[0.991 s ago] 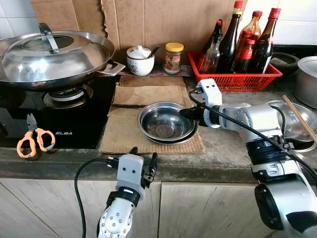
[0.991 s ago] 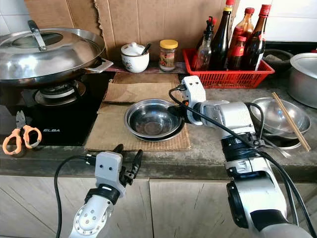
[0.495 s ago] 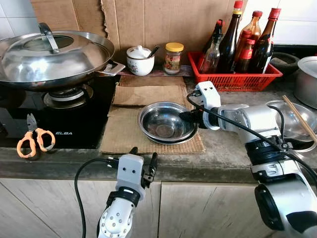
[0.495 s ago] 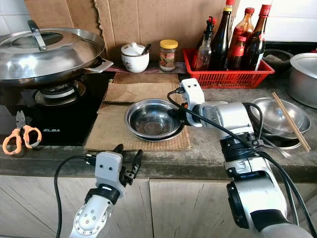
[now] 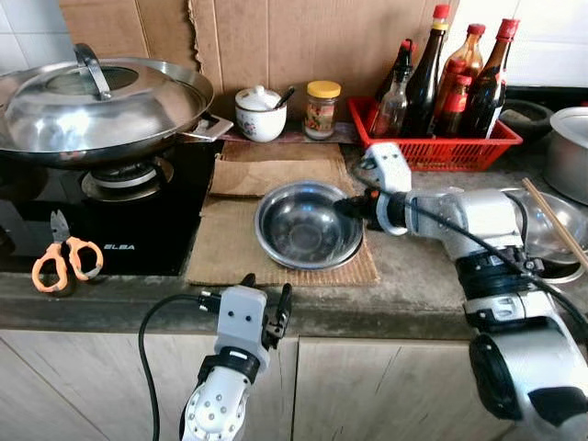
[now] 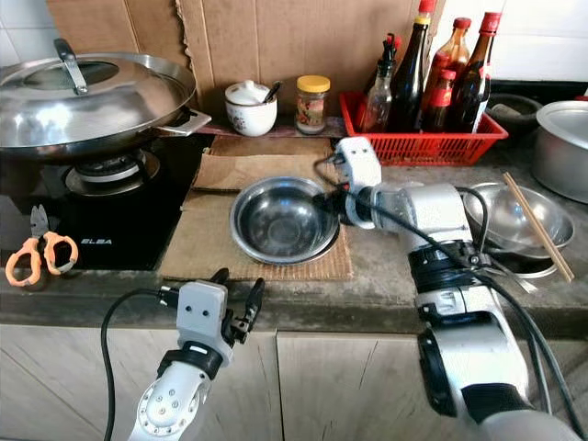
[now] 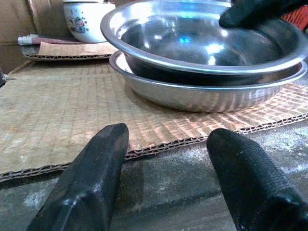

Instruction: Kitchen organization

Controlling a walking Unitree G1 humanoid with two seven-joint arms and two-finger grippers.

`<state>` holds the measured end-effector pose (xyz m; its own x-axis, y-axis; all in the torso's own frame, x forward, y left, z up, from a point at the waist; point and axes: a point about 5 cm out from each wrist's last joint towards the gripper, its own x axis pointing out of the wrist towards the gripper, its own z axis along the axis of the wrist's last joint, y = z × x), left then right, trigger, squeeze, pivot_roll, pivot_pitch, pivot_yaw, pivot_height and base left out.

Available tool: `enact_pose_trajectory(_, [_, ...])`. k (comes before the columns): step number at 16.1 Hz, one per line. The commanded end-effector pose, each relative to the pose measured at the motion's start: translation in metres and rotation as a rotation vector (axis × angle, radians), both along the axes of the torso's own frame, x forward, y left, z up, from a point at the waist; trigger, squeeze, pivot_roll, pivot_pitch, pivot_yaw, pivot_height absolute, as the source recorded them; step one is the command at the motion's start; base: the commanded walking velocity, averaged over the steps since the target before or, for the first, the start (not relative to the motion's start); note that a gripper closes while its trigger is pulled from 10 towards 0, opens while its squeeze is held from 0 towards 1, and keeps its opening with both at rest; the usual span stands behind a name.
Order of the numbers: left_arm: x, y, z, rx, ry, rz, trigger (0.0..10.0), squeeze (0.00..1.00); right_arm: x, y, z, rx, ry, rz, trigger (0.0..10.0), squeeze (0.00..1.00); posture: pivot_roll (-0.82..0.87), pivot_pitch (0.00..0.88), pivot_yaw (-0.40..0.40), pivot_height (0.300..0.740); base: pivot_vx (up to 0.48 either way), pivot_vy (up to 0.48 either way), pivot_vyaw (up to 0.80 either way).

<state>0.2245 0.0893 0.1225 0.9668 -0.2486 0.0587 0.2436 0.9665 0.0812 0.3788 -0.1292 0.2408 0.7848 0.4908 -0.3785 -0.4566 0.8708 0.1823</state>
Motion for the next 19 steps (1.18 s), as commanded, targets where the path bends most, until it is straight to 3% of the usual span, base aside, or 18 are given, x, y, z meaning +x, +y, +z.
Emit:
enact_pose_trajectory(1, [0.0, 0.0, -0.004, 0.009, 0.018, 0.004, 10.0, 0.0, 0.007, -0.009, 0.008, 0.027, -0.074, -0.112, 0.0, 0.0, 0.11, 0.012, -0.073, 0.74, 0.0, 0.0, 0.0])
enact_pose_trajectory(2, [0.0, 0.0, -0.004, 0.009, 0.017, 0.004, 10.0, 0.0, 0.008, -0.011, 0.012, 0.047, -0.107, -0.145, 0.0, 0.0, 0.11, 0.012, -0.073, 0.74, 0.0, 0.0, 0.0])
enact_pose_trajectory(3, [-0.001, 0.0, -0.003, 0.007, 0.018, 0.004, 10.0, 0.0, 0.007, -0.012, 0.021, 0.187, -0.174, -0.202, 0.0, 0.0, 0.11, 0.018, -0.071, 0.74, 0.0, 0.0, 0.0])
enact_pose_trajectory(4, [-0.001, -0.001, -0.003, 0.005, 0.018, 0.003, 10.0, 0.0, 0.003, -0.013, 0.024, 0.263, -0.217, -0.235, 0.0, 0.0, 0.11, 0.021, -0.069, 0.74, 0.0, 0.0, 0.0])
enact_pose_trajectory(8, [0.0, 0.0, -0.002, 0.004, 0.019, 0.004, 10.0, 0.0, -0.016, -0.006, 0.022, 0.405, -0.301, -0.306, 0.0, 0.0, 0.1, 0.024, -0.057, 0.74, 0.0, 0.0, 0.0])
enact_pose_trajectory(10, [0.001, -0.001, -0.003, 0.007, 0.021, -0.002, 10.0, 0.0, -0.029, -0.006, 0.018, 0.423, -0.365, -0.367, 0.0, 0.0, 0.09, 0.022, -0.048, 0.74, 0.0, 0.0, 0.0])
enact_pose_trajectory(12, [0.001, -0.001, -0.003, 0.008, 0.019, -0.004, 10.0, 0.0, -0.035, -0.009, 0.018, 0.422, -0.417, -0.426, 0.0, 0.0, 0.09, 0.021, -0.051, 0.74, 0.0, 0.0, 0.0])
enact_pose_trajectory(13, [0.001, -0.001, -0.001, -0.001, 0.015, -0.005, 10.0, 0.0, -0.047, -0.014, 0.018, 0.347, -0.5, -0.514, 0.0, 0.0, 0.09, 0.02, -0.044, 0.74, 0.0, 0.0, 0.0])
enact_pose_trajectory(16, [0.001, -0.001, 0.005, -0.022, -0.007, -0.006, 10.0, 0.0, -0.076, -0.012, 0.023, 0.175, -0.701, -0.566, 0.0, 0.0, 0.09, 0.016, -0.033, 0.74, 0.0, 0.0, 0.0])
enact_pose_trajectory(19, [0.001, -0.001, 0.008, -0.027, -0.021, -0.008, 10.0, 0.0, -0.083, -0.013, 0.027, 0.132, -0.833, -0.629, 0.0, 0.0, 0.08, 0.011, -0.021, 0.74, 0.0, 0.0, 0.0])
